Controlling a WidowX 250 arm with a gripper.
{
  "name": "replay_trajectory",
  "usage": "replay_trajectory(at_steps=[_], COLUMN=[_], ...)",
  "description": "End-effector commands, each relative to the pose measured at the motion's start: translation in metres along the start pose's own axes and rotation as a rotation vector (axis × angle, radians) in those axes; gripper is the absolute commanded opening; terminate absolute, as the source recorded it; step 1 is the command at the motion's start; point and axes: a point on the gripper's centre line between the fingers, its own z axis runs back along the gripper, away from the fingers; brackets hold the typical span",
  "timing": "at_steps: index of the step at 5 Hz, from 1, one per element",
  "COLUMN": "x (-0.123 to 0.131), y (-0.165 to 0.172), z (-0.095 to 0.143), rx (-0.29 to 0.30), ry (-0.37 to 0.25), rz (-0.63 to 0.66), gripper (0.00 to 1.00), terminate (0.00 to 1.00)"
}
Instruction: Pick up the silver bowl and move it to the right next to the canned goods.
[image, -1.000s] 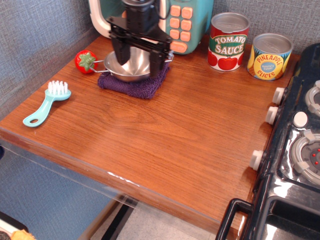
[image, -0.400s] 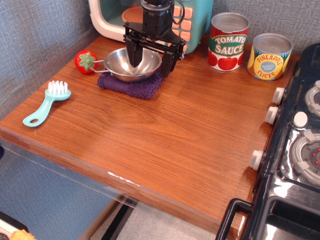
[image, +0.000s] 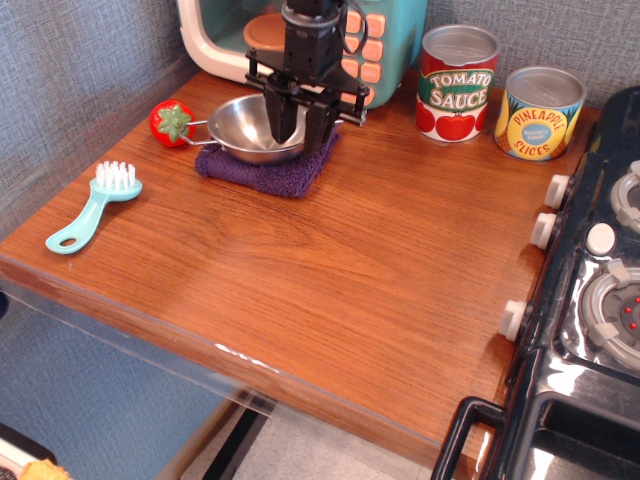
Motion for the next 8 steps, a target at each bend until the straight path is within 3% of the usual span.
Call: replay_trajectory(at_steps=[1,3,4,6,7,8], x=[0.0,0.001,0.002,0.001,-0.001,0.003], y=[0.009,0.01,0.012,0.012,0.013,0.004], z=[0.011,0.003,0.0,0.008,0.021,0.047], rx=[0.027,0.023,0.013,0.001,-0.019,-0.051], ry=[-0.021,0.008,0.012,-0.004,-0.045,-0.131], rz=[0.003,0.021,0.032,0.009,-0.003,-0.091], gripper=[1.0,1.0,0.0,0.0,0.0,0.0], terminate=[0.0,0.0,0.0,0.0,0.0,0.0])
